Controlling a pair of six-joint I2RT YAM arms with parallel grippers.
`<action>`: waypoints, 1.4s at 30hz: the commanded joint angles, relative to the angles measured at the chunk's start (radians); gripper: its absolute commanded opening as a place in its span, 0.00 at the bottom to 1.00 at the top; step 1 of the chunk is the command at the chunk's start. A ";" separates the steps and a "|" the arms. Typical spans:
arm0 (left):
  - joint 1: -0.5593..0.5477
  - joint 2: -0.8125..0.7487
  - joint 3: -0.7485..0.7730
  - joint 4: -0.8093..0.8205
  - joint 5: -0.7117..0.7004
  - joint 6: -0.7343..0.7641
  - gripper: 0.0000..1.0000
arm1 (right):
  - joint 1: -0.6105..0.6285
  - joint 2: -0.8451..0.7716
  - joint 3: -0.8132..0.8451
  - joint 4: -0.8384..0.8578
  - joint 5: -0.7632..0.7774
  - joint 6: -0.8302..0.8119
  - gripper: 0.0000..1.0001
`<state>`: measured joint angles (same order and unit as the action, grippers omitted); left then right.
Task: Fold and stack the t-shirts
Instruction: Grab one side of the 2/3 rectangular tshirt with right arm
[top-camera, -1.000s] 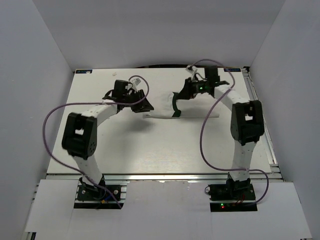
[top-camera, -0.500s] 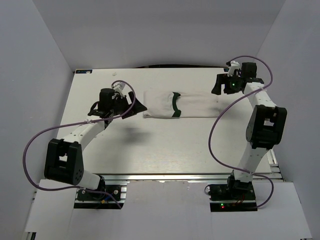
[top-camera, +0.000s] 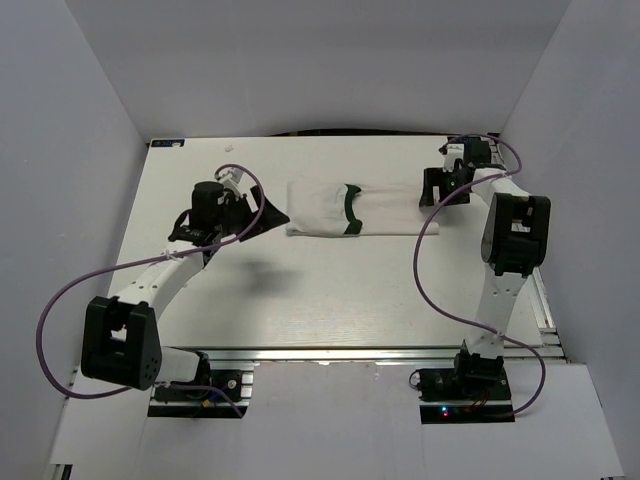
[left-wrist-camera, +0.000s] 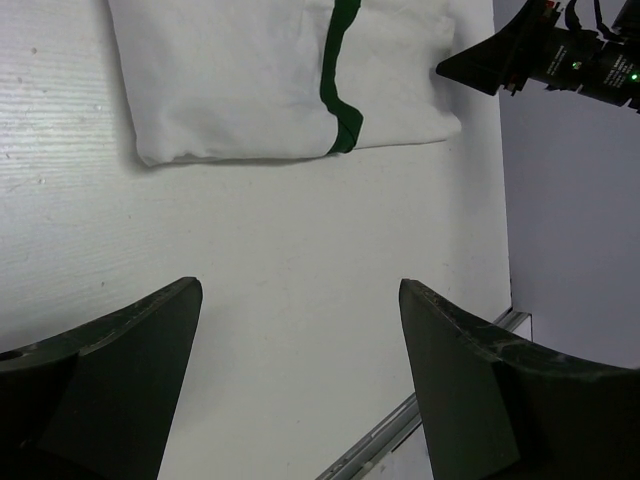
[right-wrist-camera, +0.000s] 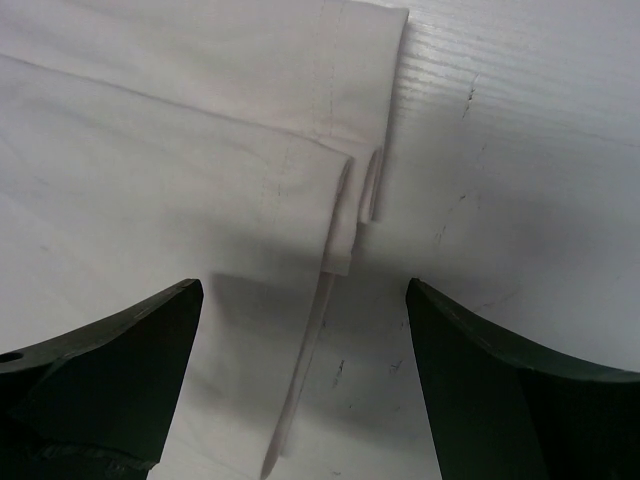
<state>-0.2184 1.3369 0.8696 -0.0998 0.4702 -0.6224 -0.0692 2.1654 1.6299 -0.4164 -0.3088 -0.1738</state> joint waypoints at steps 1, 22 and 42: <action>0.005 -0.039 -0.024 -0.006 -0.012 -0.014 0.91 | 0.016 -0.004 0.035 -0.016 -0.012 -0.033 0.90; 0.007 -0.056 -0.058 -0.003 -0.008 -0.028 0.91 | 0.111 0.060 0.007 -0.041 -0.027 -0.020 0.75; 0.007 -0.050 -0.049 0.000 0.010 -0.025 0.91 | 0.085 0.013 0.025 -0.002 -0.167 0.017 0.00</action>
<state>-0.2176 1.3247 0.8177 -0.1116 0.4629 -0.6548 0.0254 2.2017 1.6432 -0.4099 -0.3958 -0.1654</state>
